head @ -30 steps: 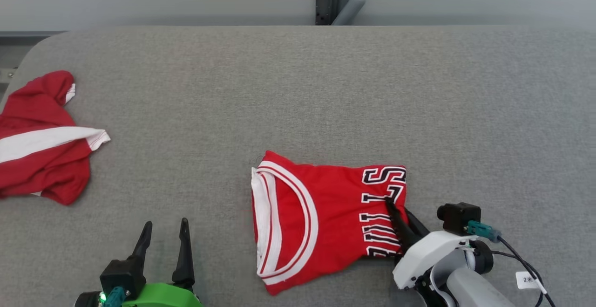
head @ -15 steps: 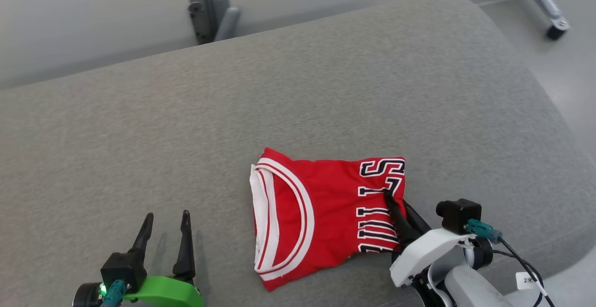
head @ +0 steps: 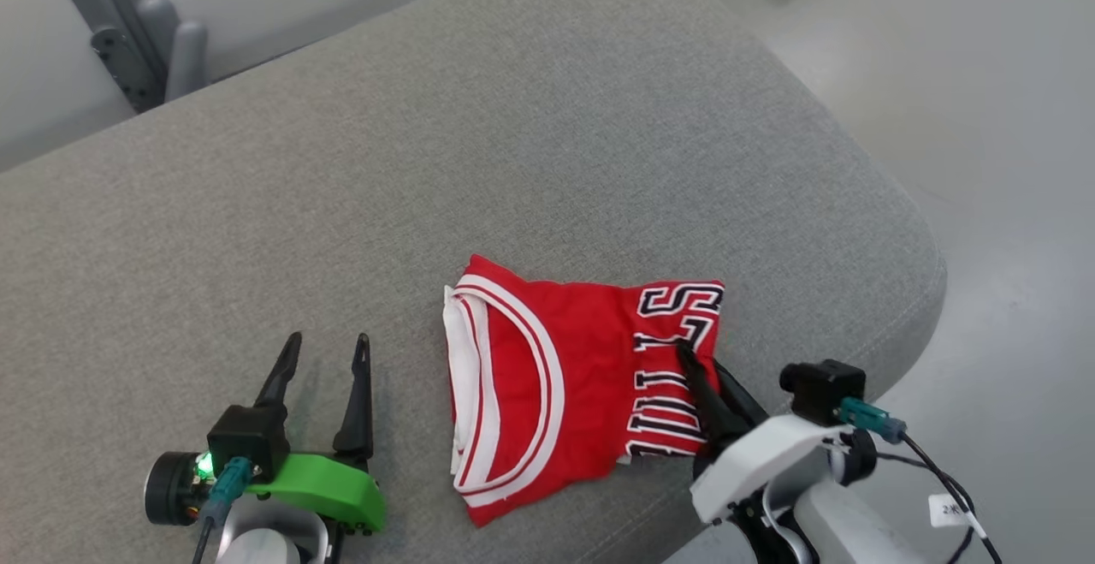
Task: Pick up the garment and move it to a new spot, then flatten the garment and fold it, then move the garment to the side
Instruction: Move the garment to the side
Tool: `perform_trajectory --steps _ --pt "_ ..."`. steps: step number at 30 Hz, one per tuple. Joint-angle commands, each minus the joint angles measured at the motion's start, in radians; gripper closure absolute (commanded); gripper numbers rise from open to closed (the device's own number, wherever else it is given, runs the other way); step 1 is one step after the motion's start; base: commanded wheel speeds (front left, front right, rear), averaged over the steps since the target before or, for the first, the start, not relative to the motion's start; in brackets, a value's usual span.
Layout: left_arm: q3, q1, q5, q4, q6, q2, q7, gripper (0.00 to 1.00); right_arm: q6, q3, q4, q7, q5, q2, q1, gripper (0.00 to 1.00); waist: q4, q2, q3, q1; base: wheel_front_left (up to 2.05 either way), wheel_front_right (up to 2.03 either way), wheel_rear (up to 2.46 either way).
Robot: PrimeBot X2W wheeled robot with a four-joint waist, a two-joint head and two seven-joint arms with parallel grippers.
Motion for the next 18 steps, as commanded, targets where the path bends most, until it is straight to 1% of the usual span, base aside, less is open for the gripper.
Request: perform_trajectory --steps 1,3,5,8,10,13,18 --pt "0.017 -0.012 0.014 -0.004 0.007 0.007 0.0 0.0 -0.001 0.028 0.001 -0.002 -0.001 0.003 -0.047 1.0 -0.035 0.0068 0.062 0.0 0.0 0.0 0.0" --pt "0.031 -0.011 0.029 -0.014 0.006 0.007 0.0 0.0 -0.001 0.064 0.014 -0.002 -0.008 0.004 -0.092 1.0 -0.024 0.0068 0.084 0.0 0.0 0.0 0.0" --pt "0.036 -0.027 0.045 -0.024 0.001 0.009 0.0 0.0 -0.001 0.074 0.031 -0.002 -0.012 0.001 -0.143 1.0 0.014 0.0068 0.114 0.0 0.0 0.0 0.0" --pt "0.045 -0.046 0.063 -0.038 0.0 0.017 0.0 0.0 -0.001 0.077 0.069 -0.003 -0.04 -0.007 -0.237 1.0 0.082 0.0068 0.163 0.0 0.0 0.0 0.0" --pt "0.044 -0.068 0.076 -0.05 -0.003 0.019 0.0 0.0 -0.001 0.06 0.105 -0.003 -0.054 -0.029 -0.304 1.0 0.137 0.0068 0.202 0.0 0.0 0.0 0.0" --pt "0.045 -0.097 0.091 -0.071 -0.006 0.023 0.0 0.0 -0.001 0.012 0.175 -0.003 -0.071 -0.074 -0.408 1.0 0.215 0.0068 0.256 0.0 0.0 0.0 0.0" --pt "0.052 -0.127 0.106 -0.107 0.0 0.027 0.0 0.0 -0.001 -0.114 0.319 -0.003 -0.116 -0.168 -0.571 1.0 0.319 0.0068 0.33 0.0 0.0 0.0 0.0"
